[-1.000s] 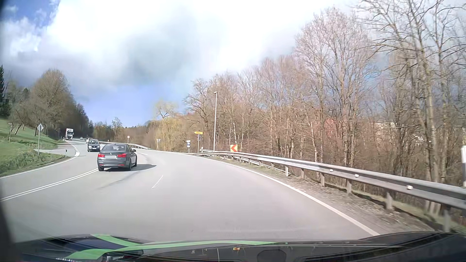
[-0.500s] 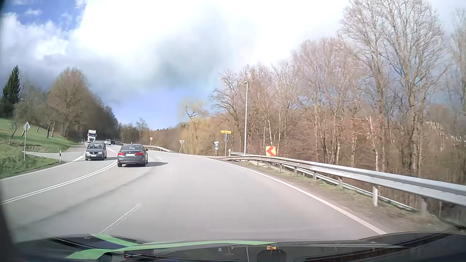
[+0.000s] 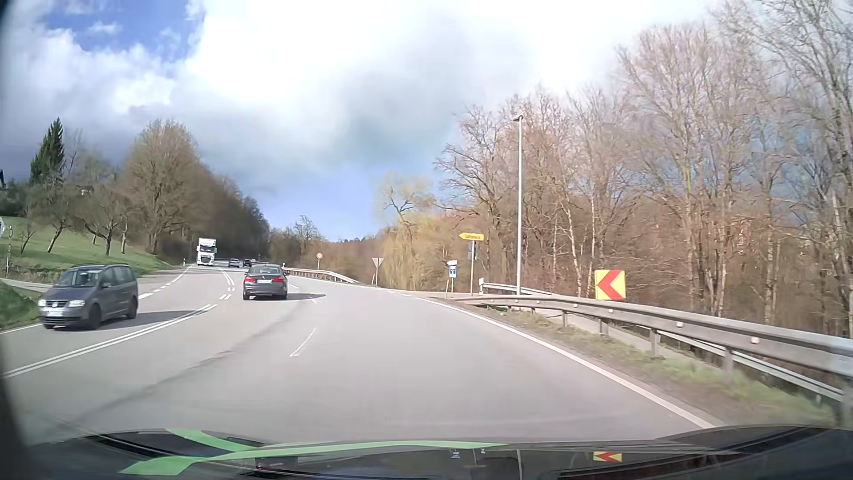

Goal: Follow the waypoints while adhering to traffic rules and regulations

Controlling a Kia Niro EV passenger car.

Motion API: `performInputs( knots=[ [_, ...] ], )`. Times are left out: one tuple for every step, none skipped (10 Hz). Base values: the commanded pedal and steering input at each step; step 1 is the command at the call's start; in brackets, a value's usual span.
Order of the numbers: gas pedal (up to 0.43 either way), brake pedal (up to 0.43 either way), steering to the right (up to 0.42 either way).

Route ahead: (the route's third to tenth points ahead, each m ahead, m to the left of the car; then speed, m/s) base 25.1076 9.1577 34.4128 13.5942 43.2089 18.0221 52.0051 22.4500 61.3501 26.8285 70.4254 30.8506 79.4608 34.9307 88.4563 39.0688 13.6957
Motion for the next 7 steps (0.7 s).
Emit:
performInputs(
  knots=[
    [0.157,0.0,-0.086],
    [0.157,0.0,-0.086],
    [0.157,0.0,-0.086],
    [0.157,0.0,-0.086],
    [0.157,0.0,-0.086],
    [0.157,0.0,-0.085],
    [0.157,0.0,-0.085]
  ],
)
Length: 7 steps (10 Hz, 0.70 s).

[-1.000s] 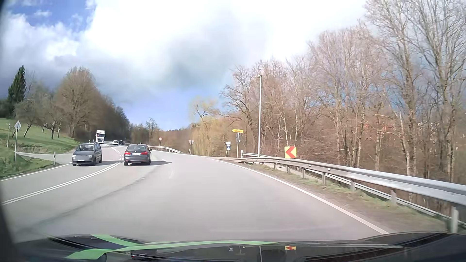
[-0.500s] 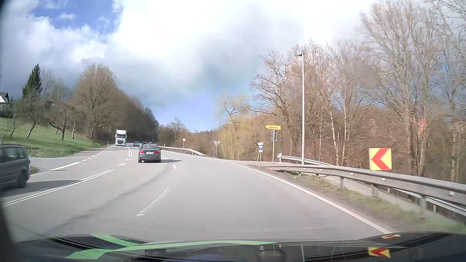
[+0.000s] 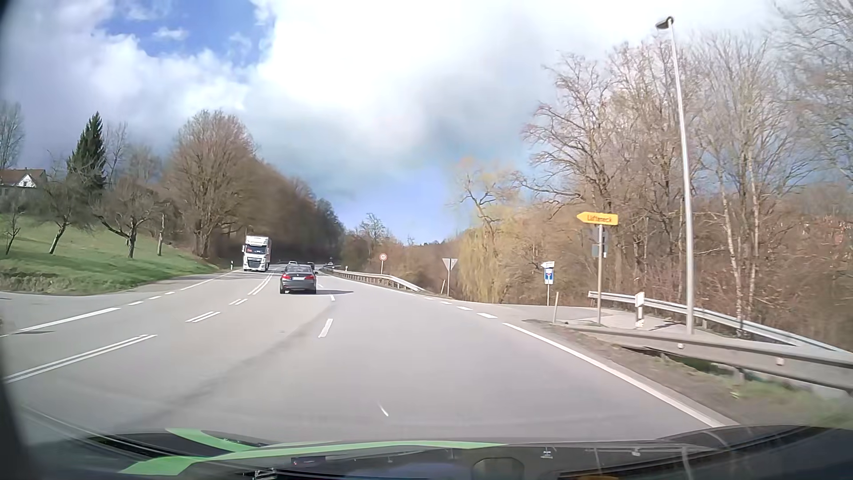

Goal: Follow the waypoints while adhering to traffic rules and regulations

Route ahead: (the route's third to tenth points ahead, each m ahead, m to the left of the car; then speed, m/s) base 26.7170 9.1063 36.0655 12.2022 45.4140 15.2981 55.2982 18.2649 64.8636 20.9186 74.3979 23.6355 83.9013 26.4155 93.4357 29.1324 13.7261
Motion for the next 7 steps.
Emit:
performInputs(
  knots=[
    [0.157,0.0,-0.082],
    [0.157,0.0,-0.079],
    [0.169,0.0,-0.078],
    [0.209,0.0,-0.076],
    [0.22,0.0,-0.074],
    [0.22,0.0,-0.072],
    [0.22,0.0,-0.068]
  ],
)
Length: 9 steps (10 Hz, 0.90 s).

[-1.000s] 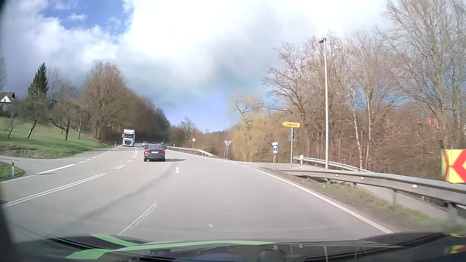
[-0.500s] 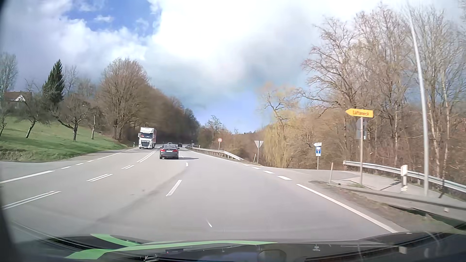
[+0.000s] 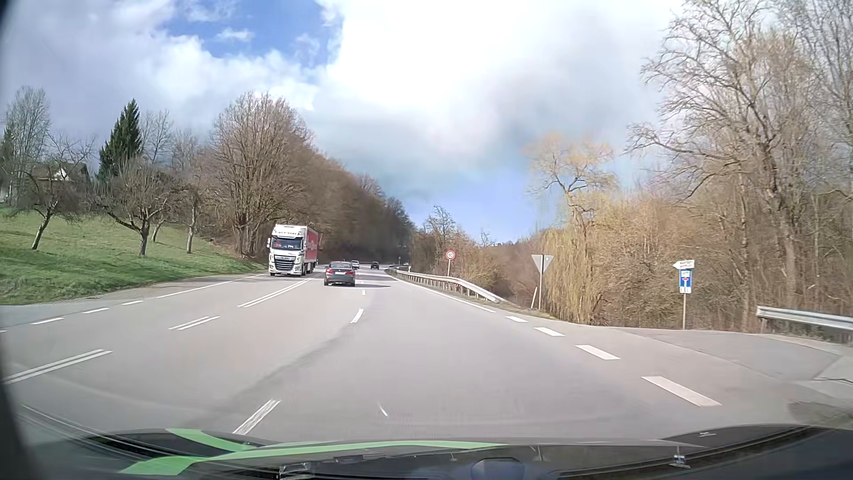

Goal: Follow the waypoints while adhering to traffic rules and regulations

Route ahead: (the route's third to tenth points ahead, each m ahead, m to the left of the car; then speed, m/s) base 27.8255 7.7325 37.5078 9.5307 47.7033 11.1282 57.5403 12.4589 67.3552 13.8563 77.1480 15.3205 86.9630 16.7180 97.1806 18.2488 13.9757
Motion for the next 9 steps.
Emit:
performInputs(
  knots=[
    [0.228,0.0,-0.063],
    [0.228,0.0,-0.054],
    [0.228,0.0,-0.047],
    [0.228,0.0,-0.041],
    [0.228,0.0,-0.04],
    [0.228,0.0,-0.04],
    [0.228,0.0,-0.039],
    [0.228,0.0,-0.036],
    [0.228,0.0,-0.029]
  ],
)
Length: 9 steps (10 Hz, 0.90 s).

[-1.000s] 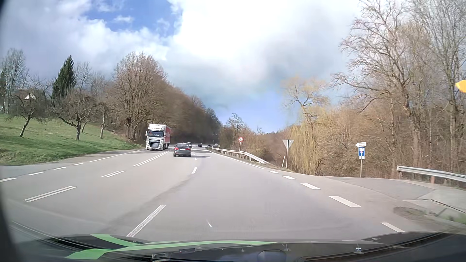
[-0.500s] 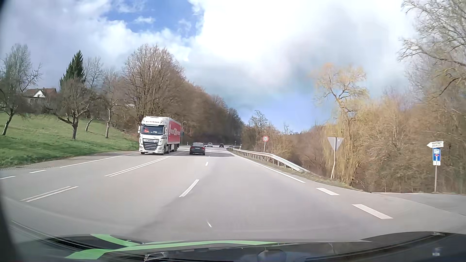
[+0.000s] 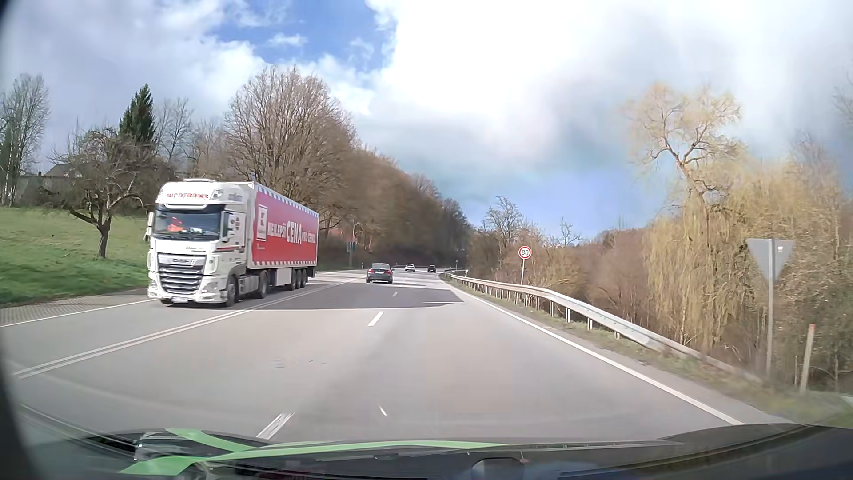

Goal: Follow the waypoints while adhering to traffic rules and regulations

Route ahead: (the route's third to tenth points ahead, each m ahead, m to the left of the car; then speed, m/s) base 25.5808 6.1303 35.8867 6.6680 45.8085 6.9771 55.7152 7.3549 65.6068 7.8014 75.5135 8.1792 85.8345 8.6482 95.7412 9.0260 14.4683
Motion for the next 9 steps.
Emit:
performInputs(
  knots=[
    [0.228,0.0,-0.023],
    [0.228,0.0,-0.021],
    [0.228,0.0,-0.021],
    [0.228,0.0,-0.021],
    [0.228,0.0,-0.021],
    [0.228,0.0,-0.02],
    [0.228,0.0,-0.014],
    [0.228,0.0,-0.011],
    [0.228,0.0,-0.011]
  ],
)
